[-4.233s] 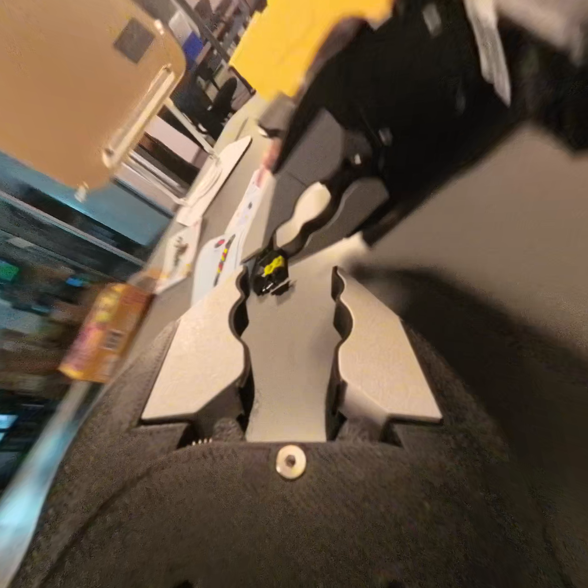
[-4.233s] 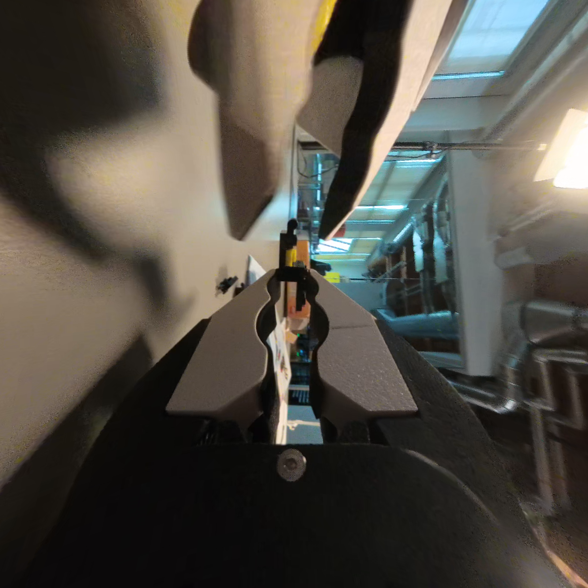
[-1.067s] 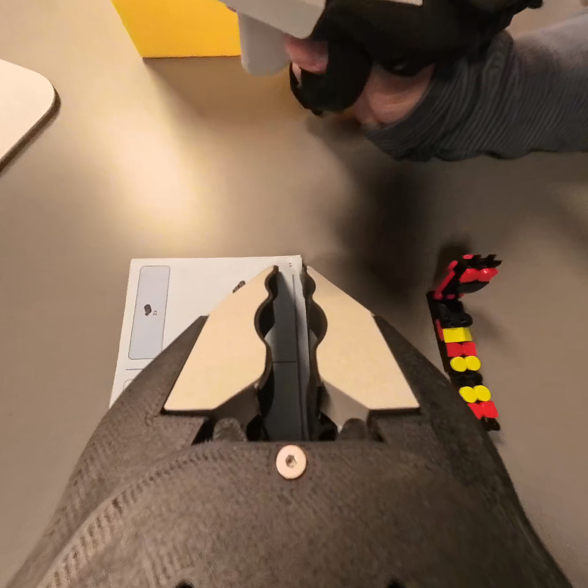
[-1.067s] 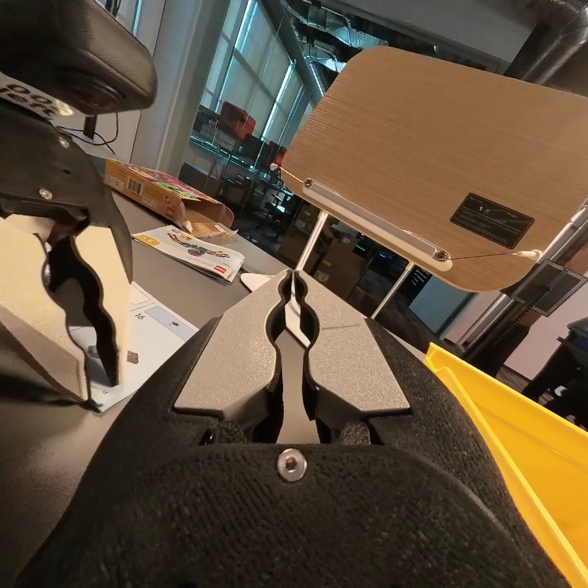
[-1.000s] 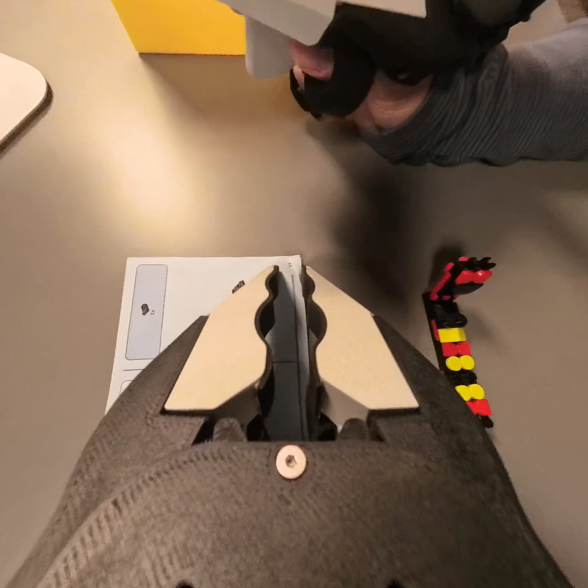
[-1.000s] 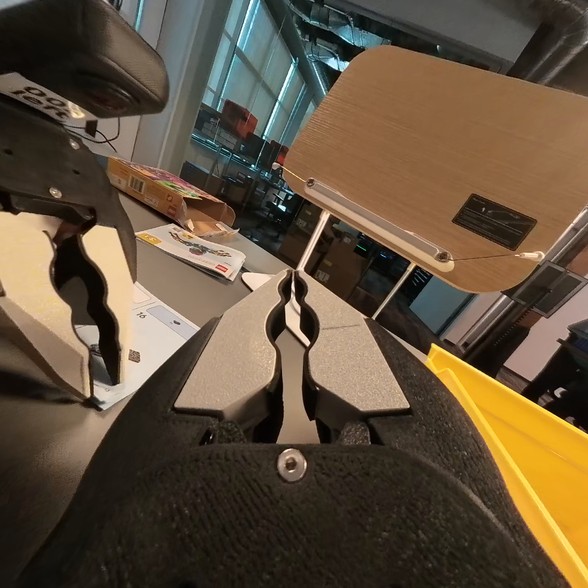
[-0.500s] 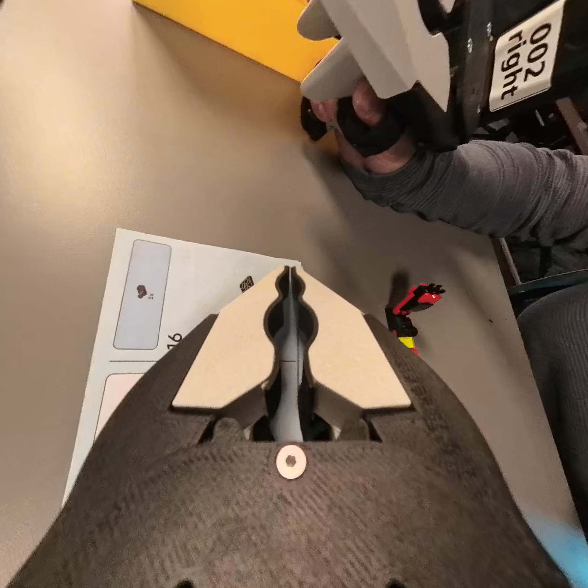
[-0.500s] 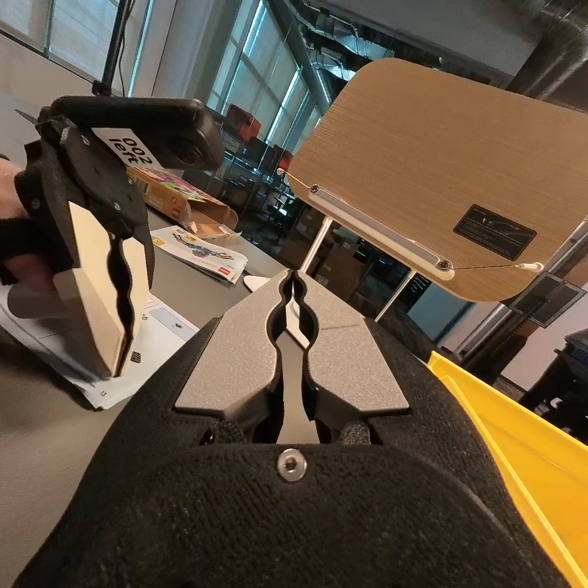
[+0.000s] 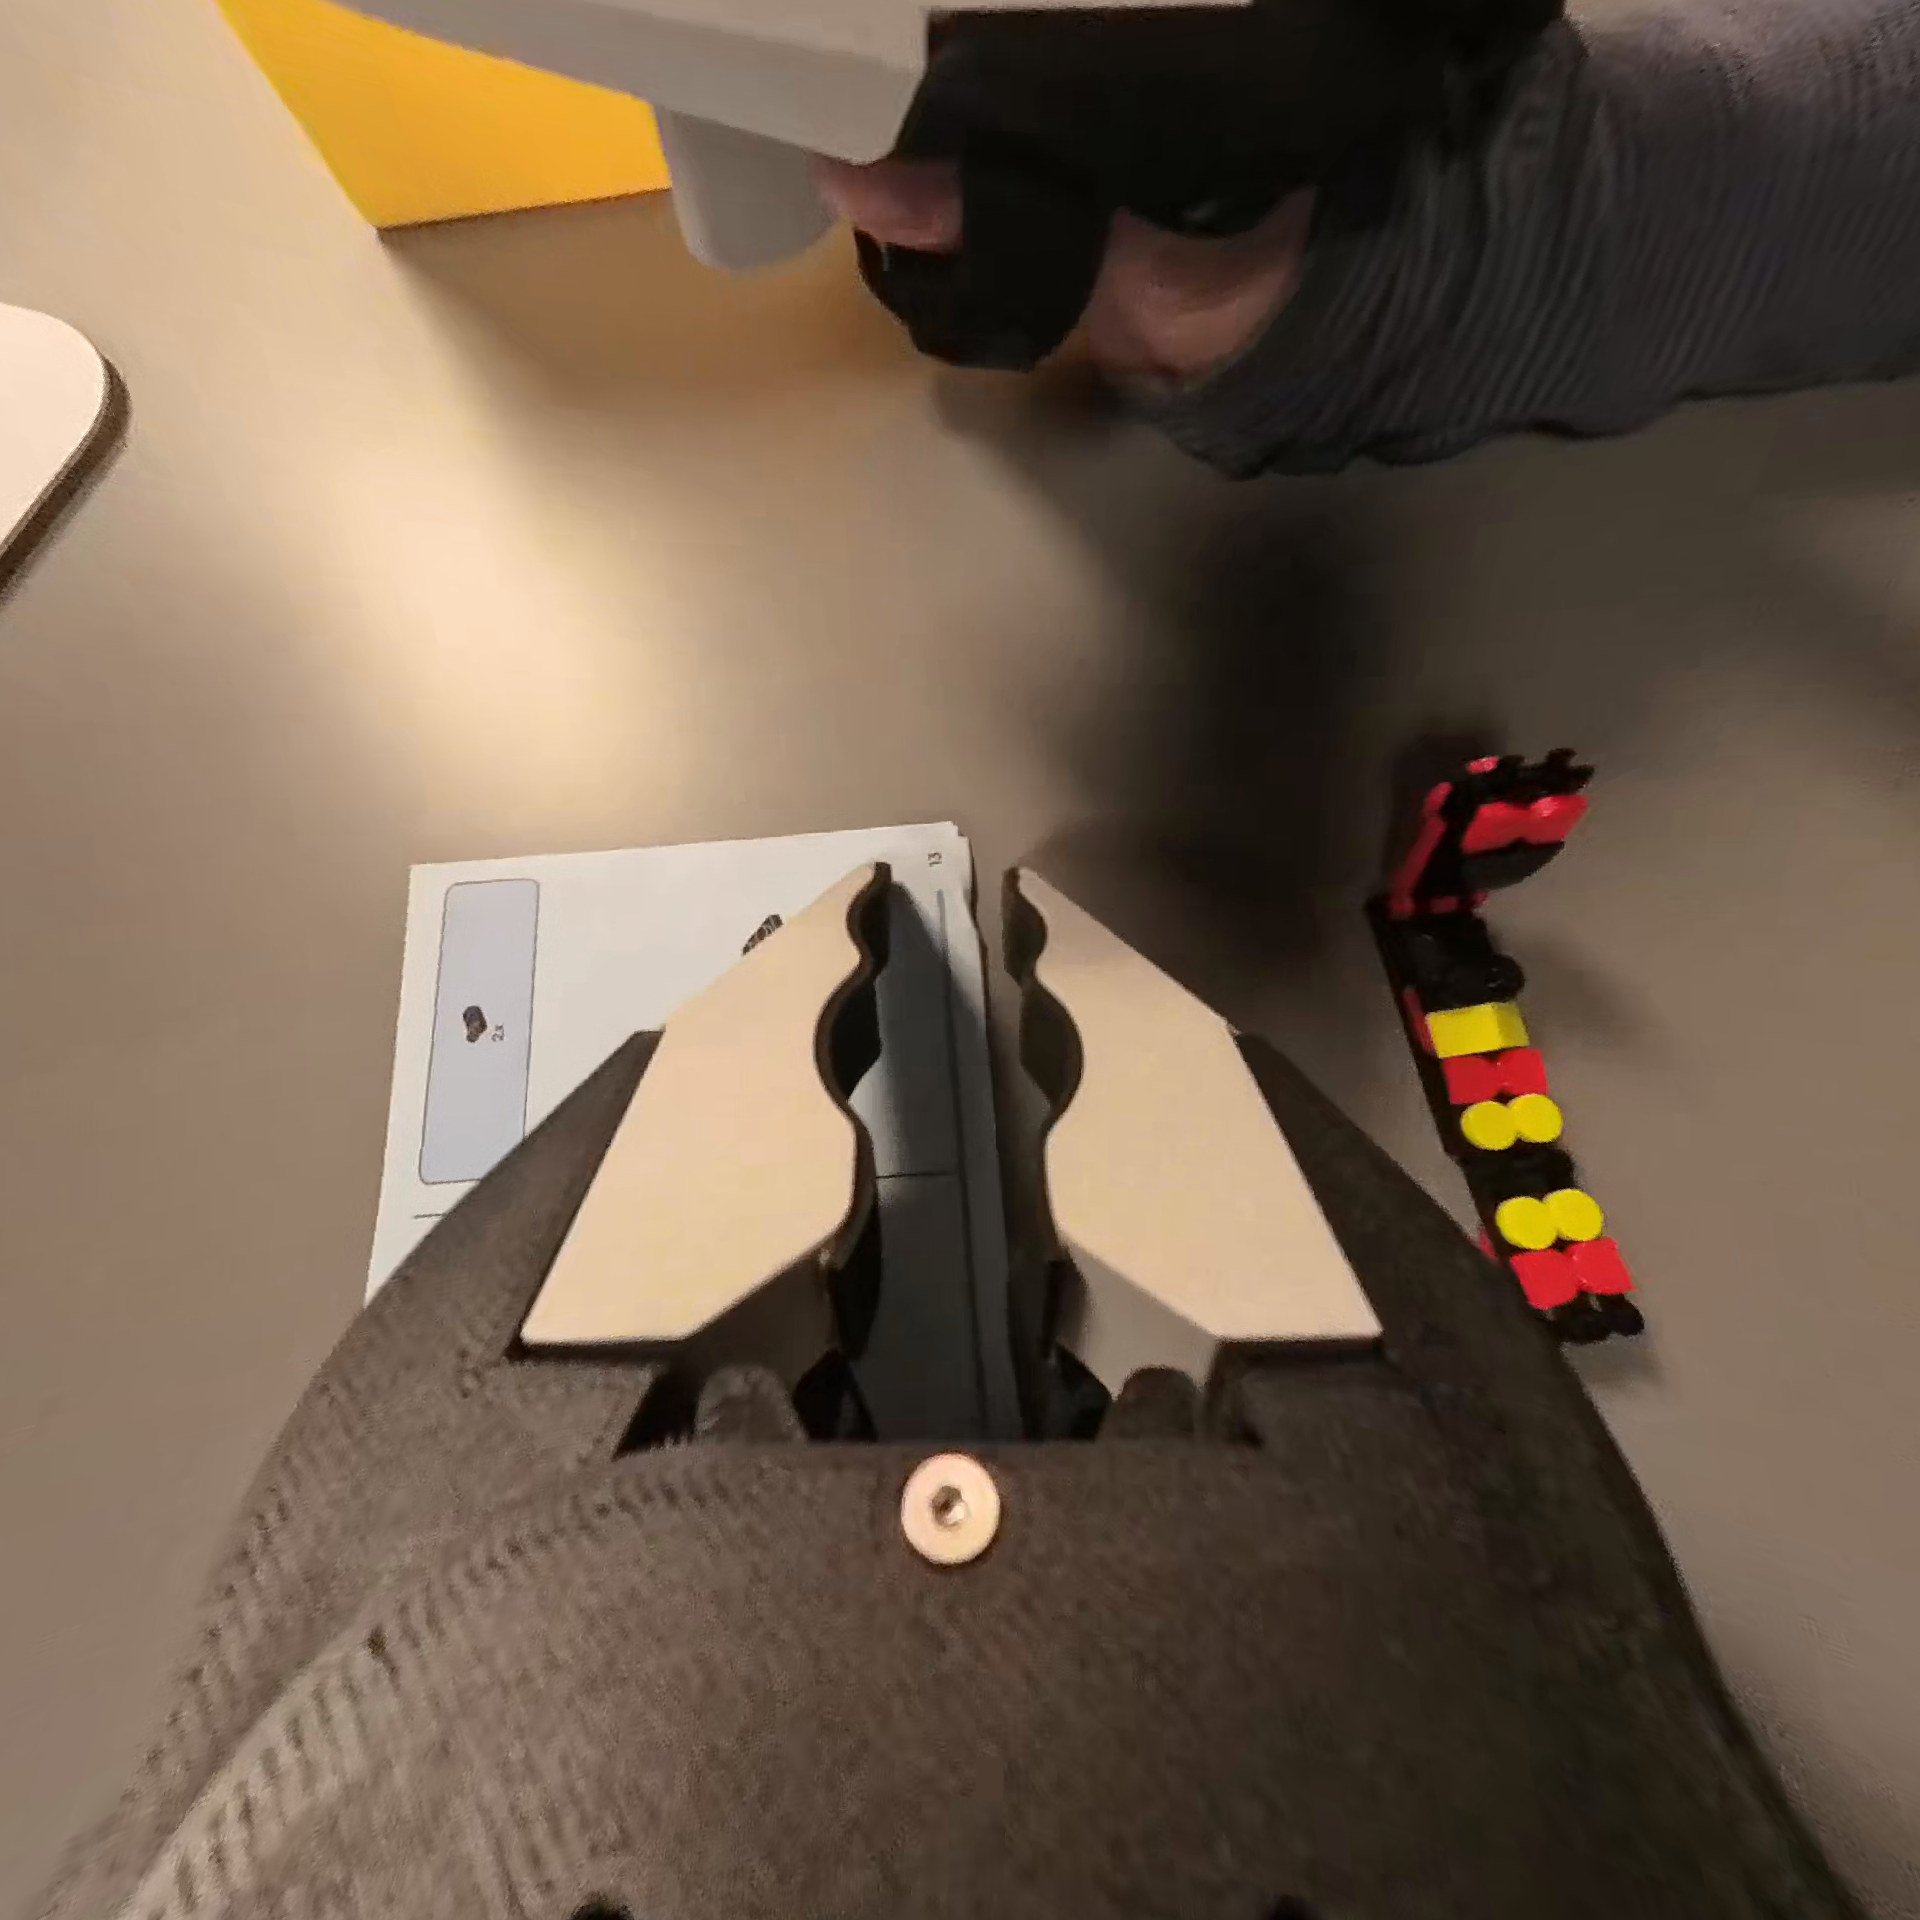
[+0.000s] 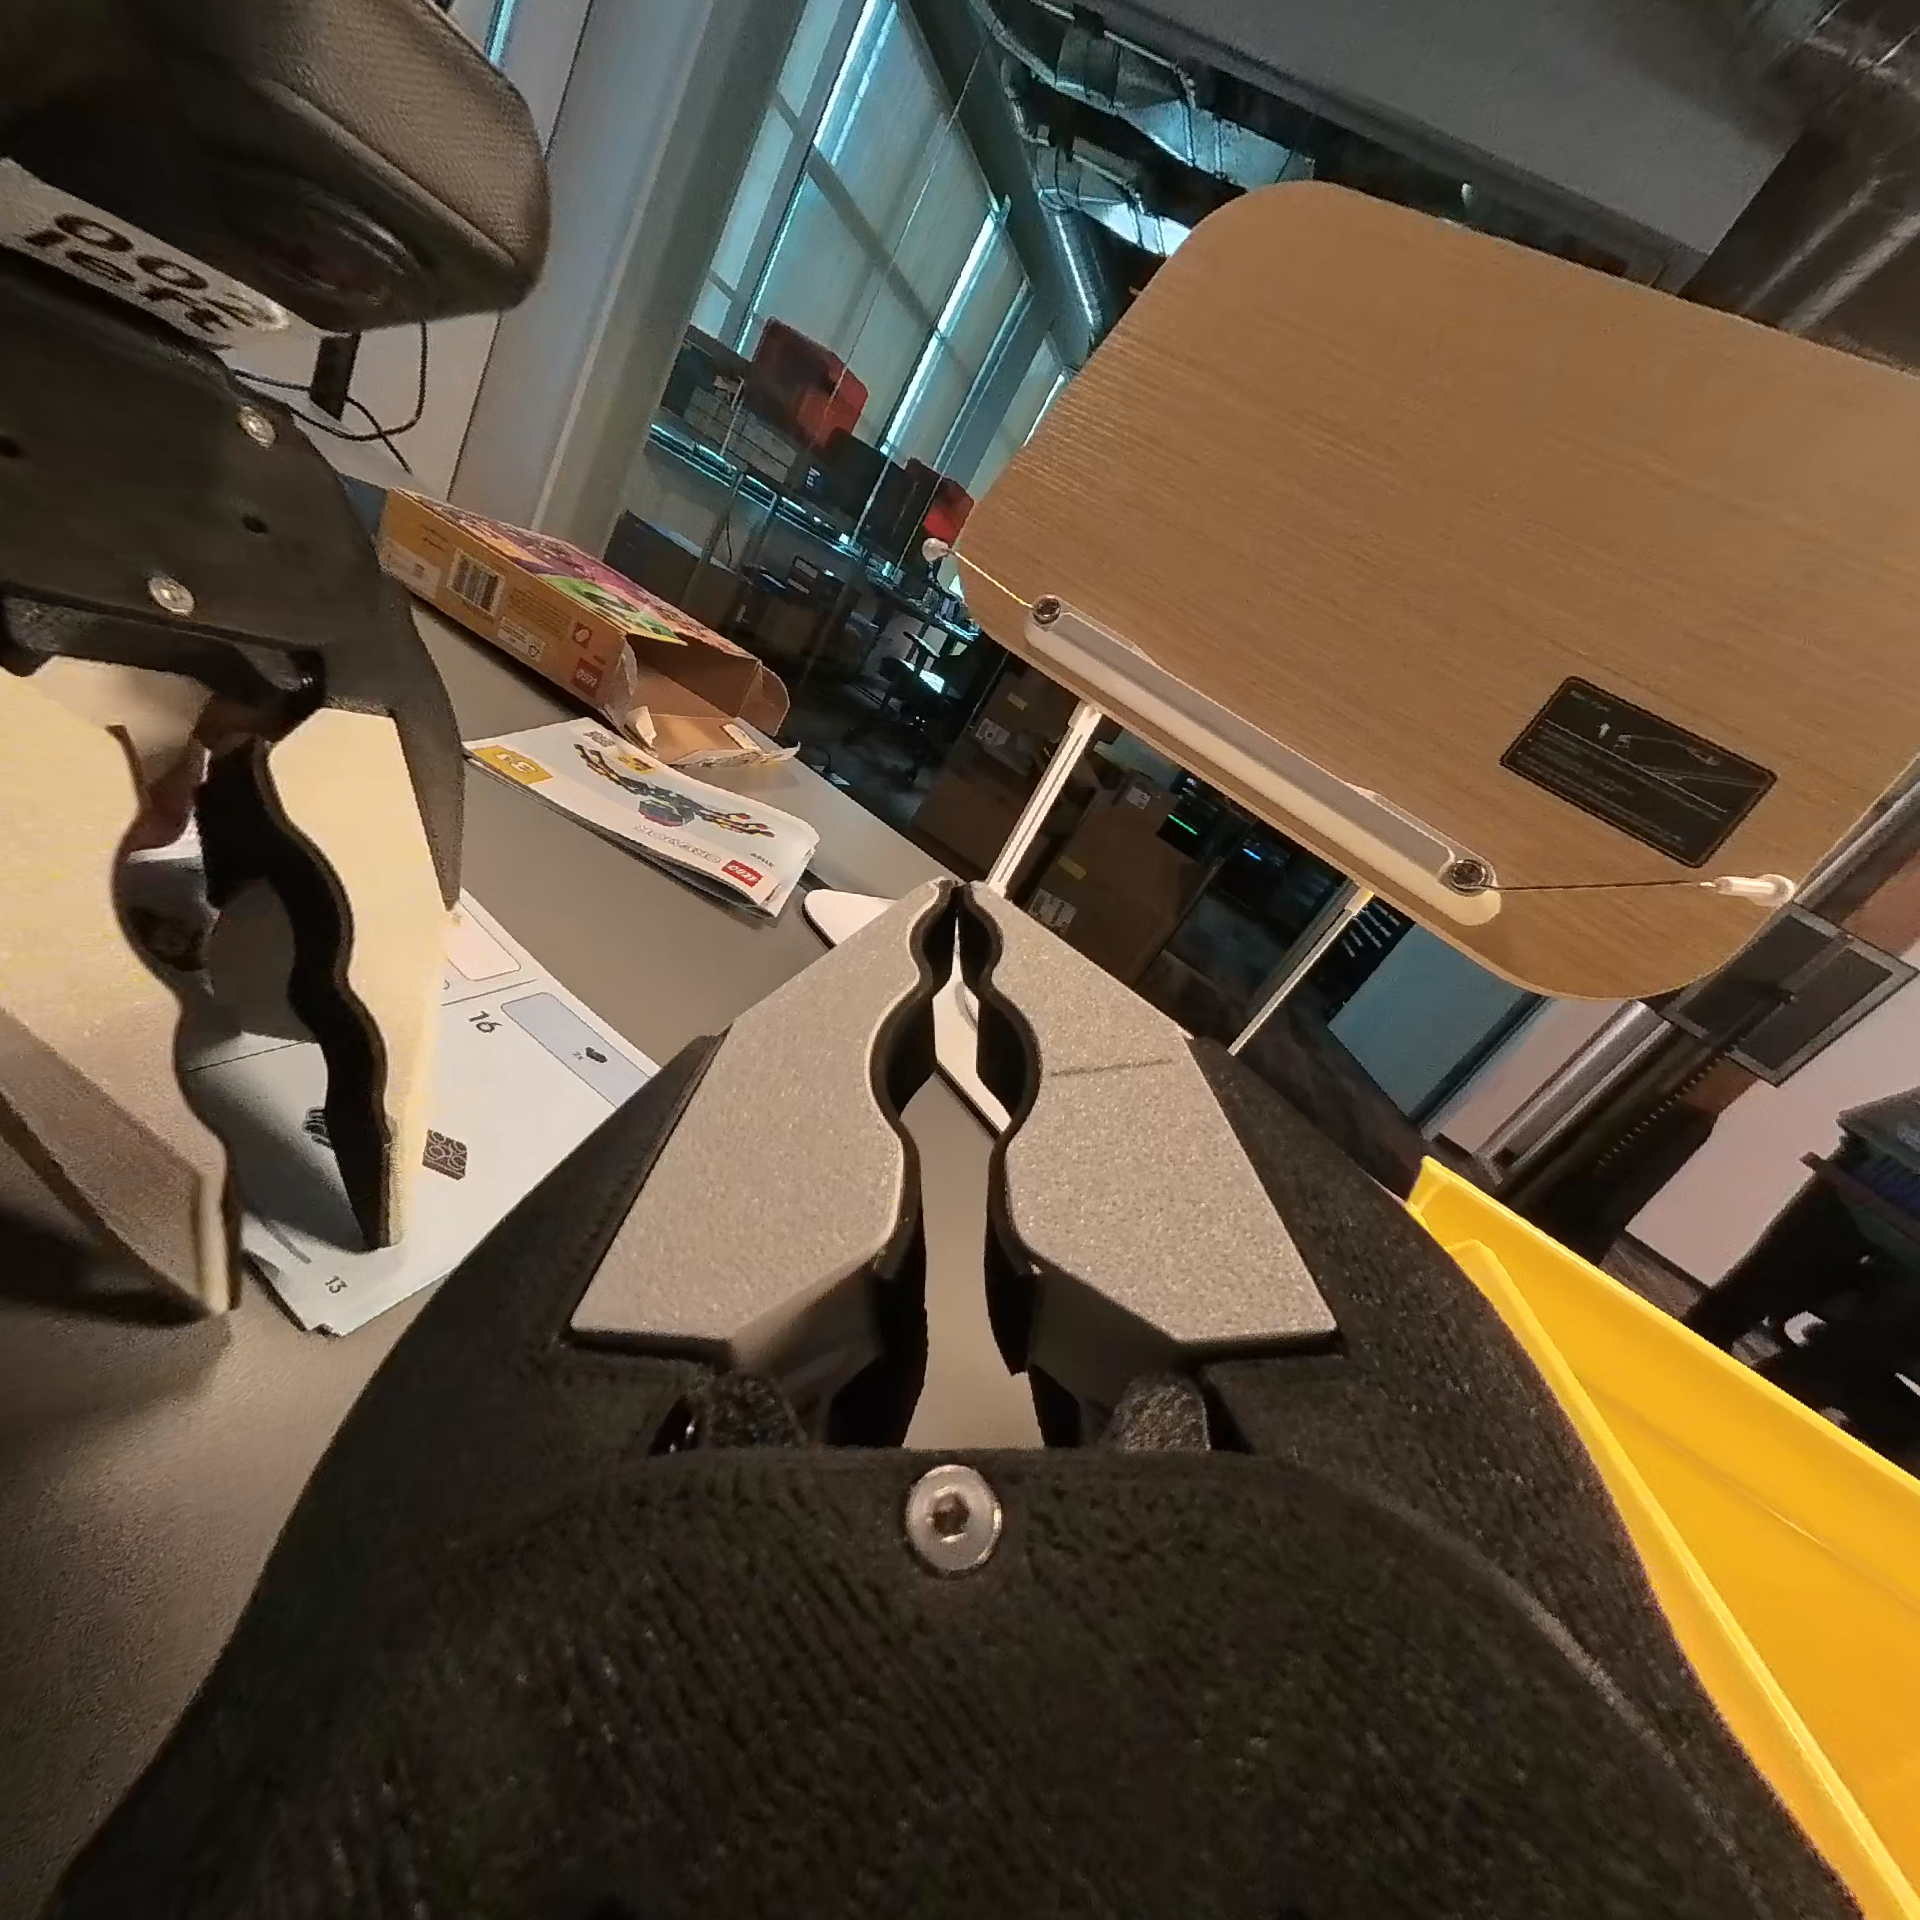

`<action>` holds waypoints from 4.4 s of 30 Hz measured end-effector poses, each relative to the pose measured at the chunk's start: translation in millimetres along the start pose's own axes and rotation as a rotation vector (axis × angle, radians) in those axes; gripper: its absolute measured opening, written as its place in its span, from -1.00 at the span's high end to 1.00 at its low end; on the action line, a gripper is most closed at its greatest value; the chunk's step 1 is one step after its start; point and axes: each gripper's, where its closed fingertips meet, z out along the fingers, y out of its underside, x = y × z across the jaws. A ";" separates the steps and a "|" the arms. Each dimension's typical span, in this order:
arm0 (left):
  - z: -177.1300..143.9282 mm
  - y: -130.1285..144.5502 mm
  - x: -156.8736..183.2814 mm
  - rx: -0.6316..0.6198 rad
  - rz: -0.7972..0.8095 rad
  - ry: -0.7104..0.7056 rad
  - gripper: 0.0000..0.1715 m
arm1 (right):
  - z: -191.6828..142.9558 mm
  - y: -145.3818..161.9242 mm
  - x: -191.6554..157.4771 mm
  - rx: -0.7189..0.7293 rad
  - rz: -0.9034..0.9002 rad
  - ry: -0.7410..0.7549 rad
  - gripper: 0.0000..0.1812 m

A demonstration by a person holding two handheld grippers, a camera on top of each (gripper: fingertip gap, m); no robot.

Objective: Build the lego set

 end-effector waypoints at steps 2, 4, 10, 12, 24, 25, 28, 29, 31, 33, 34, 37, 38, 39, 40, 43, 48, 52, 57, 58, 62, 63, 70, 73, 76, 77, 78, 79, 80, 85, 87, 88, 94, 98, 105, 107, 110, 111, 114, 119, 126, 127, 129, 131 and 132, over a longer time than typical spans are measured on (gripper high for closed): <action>0.1 0.1 -0.5 0.000 0.004 -0.007 0.77 | 0.0 -0.3 -0.2 0.001 -0.002 -0.001 1.00; 0.1 0.0 -2.8 0.000 -0.004 -0.021 0.84 | 0.0 -0.2 -0.5 0.000 -0.001 -0.002 1.00; -0.2 -0.3 -1.1 0.001 -0.055 0.033 1.00 | 0.1 0.0 -0.8 -0.001 -0.002 -0.004 1.00; -1.1 -1.1 -2.6 0.009 -0.099 0.052 1.00 | 0.2 0.3 -0.8 -0.002 -0.001 -0.005 1.00; -109.9 1.2 -41.9 0.252 -0.410 -0.359 1.00 | 0.7 1.4 -2.3 -0.007 -0.009 -0.016 1.00; -125.4 11.0 -38.8 0.234 -0.410 -0.425 1.00 | 0.8 1.4 -2.7 -0.008 -0.011 -0.017 1.00; -168.1 50.8 -31.9 0.129 -0.391 -0.656 1.00 | 1.2 1.5 -3.4 -0.010 -0.014 -0.019 1.00; -179.8 64.7 -28.9 0.091 -0.393 -0.723 1.00 | 1.3 1.5 -3.6 -0.011 -0.015 -0.019 1.00; -194.5 89.4 -19.7 0.037 -0.437 -0.791 1.00 | 1.4 1.7 -4.3 -0.013 -0.021 -0.021 1.00; -202.4 113.1 -10.2 -0.015 -0.512 -0.826 0.98 | 1.6 2.0 -5.0 -0.016 -0.026 -0.023 1.00; -205.4 122.5 -6.3 -0.036 -0.544 -0.840 0.89 | 1.7 2.0 -5.4 -0.016 -0.028 -0.025 1.00; -224.6 101.3 -3.8 0.141 -0.436 -0.918 0.76 | 1.8 2.0 -7.5 -0.019 -0.033 -0.033 1.00; -233.5 84.1 -2.4 0.241 -0.360 -0.949 0.76 | 1.8 1.2 -8.4 -0.016 -0.036 -0.035 1.00; -237.6 70.5 -0.9 0.309 -0.304 -0.962 0.75 | 1.7 0.7 -9.5 -0.016 -0.039 -0.039 1.00; -233.2 61.2 -0.3 0.338 -0.269 -0.942 0.75 | 2.1 1.0 -10.6 -0.022 -0.041 -0.042 1.00; -189.6 52.8 -6.6 0.279 -0.293 -0.768 0.71 | 2.9 2.3 -15.4 -0.039 -0.052 -0.061 1.00; -136.4 76.9 -28.1 0.010 -0.396 -0.652 0.49 | 2.4 2.2 -16.3 -0.039 -0.046 -0.068 1.00; -129.7 94.8 -38.7 -0.035 -0.581 -0.613 0.42 | 2.4 2.5 -16.2 -0.040 -0.035 -0.071 1.00; -125.9 103.8 -41.9 -0.043 -0.638 -0.642 0.20 | 3.2 2.5 -17.7 -0.042 -0.038 -0.075 1.00; -123.0 101.8 -41.7 -0.037 -0.641 -0.653 0.13 | 3.3 2.3 -18.6 -0.042 -0.043 -0.078 1.00; -108.5 92.5 -50.4 -0.045 -0.657 -0.729 -0.02 | 3.8 4.0 -22.3 -0.059 -0.095 -0.081 1.00; -105.4 89.8 -52.7 -0.049 -0.660 -0.732 -0.05 | 3.4 4.7 -21.6 -0.066 -0.118 -0.071 1.00; -227.4 27.5 -34.5 0.465 -0.352 -0.957 0.03 | 1.7 -1.1 -21.2 -0.054 -0.347 0.015 0.99; -269.5 47.8 -7.5 0.539 -0.221 -1.056 0.22 | 0.2 3.3 6.2 -0.090 -0.279 0.147 0.88; -279.2 67.9 12.2 0.568 -0.093 -1.082 0.24 | -6.6 4.8 29.5 -0.110 -0.228 0.269 0.81; -281.6 70.7 17.4 0.609 -0.068 -1.082 0.26 | -8.4 6.8 34.2 -0.127 -0.226 0.296 0.81; -283.7 71.9 20.0 0.645 -0.062 -1.077 0.28 | -10.4 9.4 38.8 -0.149 -0.230 0.326 0.82; -285.4 71.9 20.2 0.673 -0.073 -1.063 0.28 | -11.8 11.6 41.9 -0.171 -0.238 0.348 0.82; -286.8 71.6 20.0 0.704 -0.093 -1.045 0.28 | -13.2 12.7 43.9 -0.189 -0.253 0.368 0.82; -276.0 75.1 12.8 0.681 -0.078 -0.973 0.30 | -35.8 4.3 57.6 -0.215 -0.287 0.519 0.82; -280.7 77.4 9.8 0.677 -0.065 -1.001 0.35 | -50.0 1.3 64.4 -0.215 -0.226 0.586 0.82; -282.2 77.0 10.9 0.692 -0.066 -0.992 0.35 | -55.7 -1.2 64.3 -0.211 -0.204 0.605 0.82; -283.4 81.3 6.3 0.713 -0.115 -0.969 0.38 | -75.7 -66.2 36.1 -0.071 -0.249 0.662 0.82; -279.3 82.8 6.0 0.699 -0.127 -0.960 0.39 | -45.7 -145.0 -47.8 0.197 -0.137 0.463 0.82; -281.2 77.9 19.1 0.758 -0.122 -0.942 0.43 | 22.0 -153.5 -242.4 0.216 -0.242 -0.146 0.85; -276.5 76.4 20.4 0.728 -0.087 -0.946 0.45 | 23.7 -149.8 -251.1 0.209 -0.323 -0.161 0.89; -267.9 74.0 31.0 0.682 -0.044 -0.936 0.53 | 23.0 -145.9 -240.1 0.208 -0.234 -0.164 0.97; -264.6 73.6 37.3 0.676 -0.046 -0.916 0.54 | 25.5 -141.2 -231.3 0.184 -0.188 -0.142 0.99; -261.4 69.0 56.6 0.685 -0.004 -0.891 0.58 | 31.1 -127.7 -211.5 0.100 -0.121 -0.065 0.99; -256.1 66.6 75.0 0.603 0.117 -0.940 0.73 | 25.9 -131.3 -211.9 0.110 -0.147 -0.052 1.00; -264.8 35.3 134.6 0.494 0.030 -0.754 0.91 | 25.5 -130.2 -212.3 0.103 -0.156 -0.059 1.00; -281.9 34.0 146.2 0.488 0.006 -0.738 0.94 | 25.3 -131.0 -213.6 0.108 -0.157 -0.067 1.00; -331.6 47.6 150.8 0.423 -0.036 -0.818 0.96 | 25.6 -132.1 -216.0 0.117 -0.162 -0.080 1.00; -392.9 84.6 137.2 0.290 -0.128 -0.972 0.94 | 26.4 -133.1 -217.8 0.125 -0.159 -0.093 1.00; -424.1 109.9 128.1 0.208 -0.204 -1.045 0.89 | 26.6 -133.6 -218.6 0.128 -0.155 -0.099 1.00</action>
